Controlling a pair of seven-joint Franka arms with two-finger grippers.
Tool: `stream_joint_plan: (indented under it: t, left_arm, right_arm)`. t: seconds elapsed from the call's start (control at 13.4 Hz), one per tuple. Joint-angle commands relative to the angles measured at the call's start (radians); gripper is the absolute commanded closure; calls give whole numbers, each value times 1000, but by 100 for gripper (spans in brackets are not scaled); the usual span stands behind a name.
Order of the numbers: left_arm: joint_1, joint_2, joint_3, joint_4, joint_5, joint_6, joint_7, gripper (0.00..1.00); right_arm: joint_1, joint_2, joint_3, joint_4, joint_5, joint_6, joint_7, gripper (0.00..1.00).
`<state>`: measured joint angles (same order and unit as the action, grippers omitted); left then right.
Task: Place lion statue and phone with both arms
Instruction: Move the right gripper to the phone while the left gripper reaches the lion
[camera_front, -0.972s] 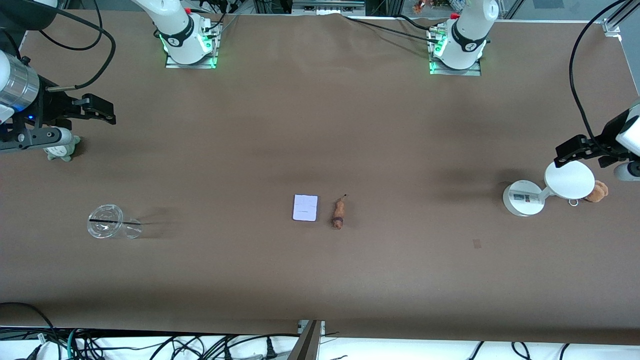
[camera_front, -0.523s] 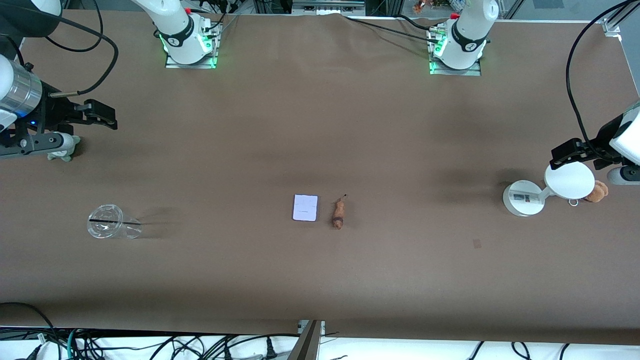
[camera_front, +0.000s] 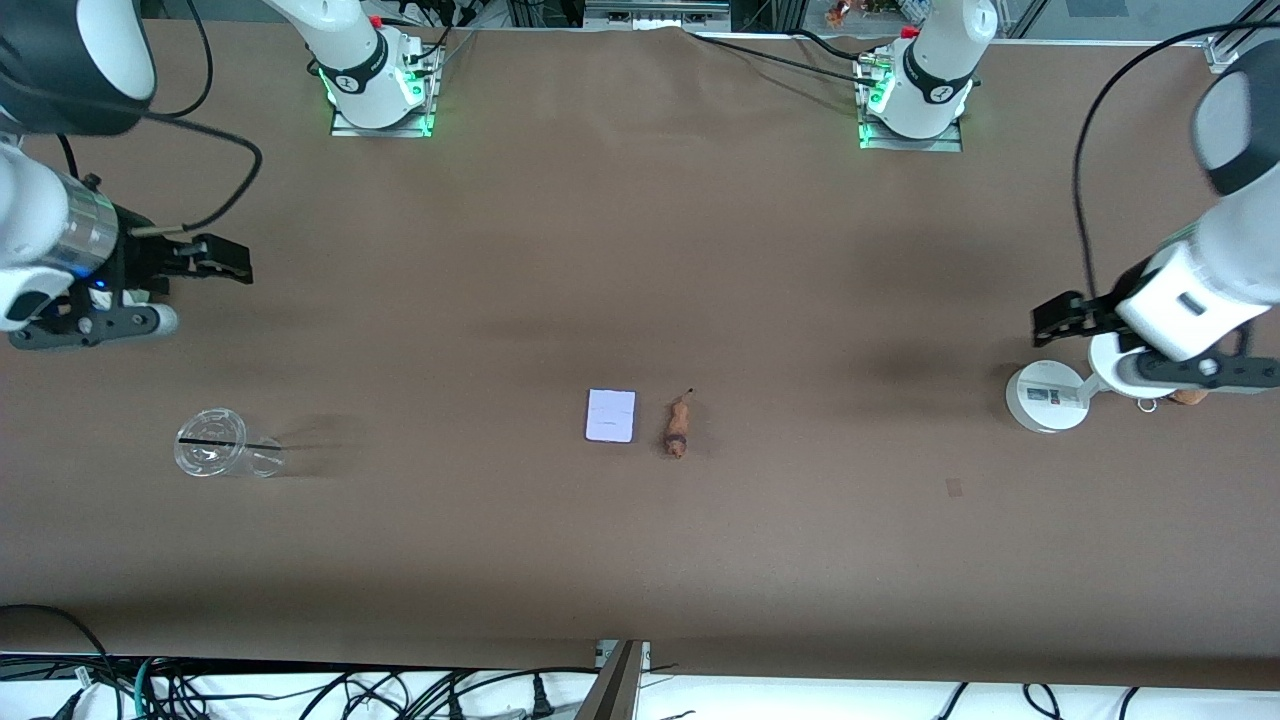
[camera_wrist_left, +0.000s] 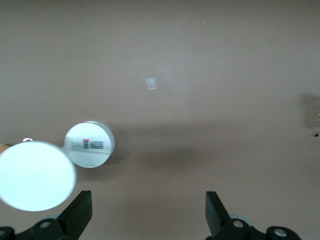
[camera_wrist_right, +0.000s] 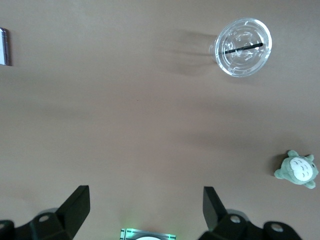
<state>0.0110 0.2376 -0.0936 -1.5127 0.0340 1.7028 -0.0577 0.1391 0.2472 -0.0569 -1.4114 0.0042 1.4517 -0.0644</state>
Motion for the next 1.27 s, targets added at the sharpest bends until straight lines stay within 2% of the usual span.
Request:
stream_joint_plan:
  t: [0.0, 0.52, 0.67, 0.9, 1.2]
  left_arm:
    - [-61, 77, 8, 77, -13, -19, -97, 0]
    - [-279, 255, 11, 212, -13, 21, -446, 0]
    - [-331, 307, 9, 215, -11, 114, -534, 0]
    - [-400, 377, 12, 226, -11, 249, -644, 0]
    - [-482, 508, 23, 292, -8, 417, -734, 0]
  right_arm:
    - [-12, 14, 6, 17, 11, 27, -15, 0]
    - [-4, 75, 11, 14, 22, 117, -3, 0]
    - [5, 136, 17, 12, 37, 182, 2, 0]
    - [25, 170, 17, 14, 68, 229, 3, 0]
    - [53, 250, 17, 14, 69, 343, 14, 0]
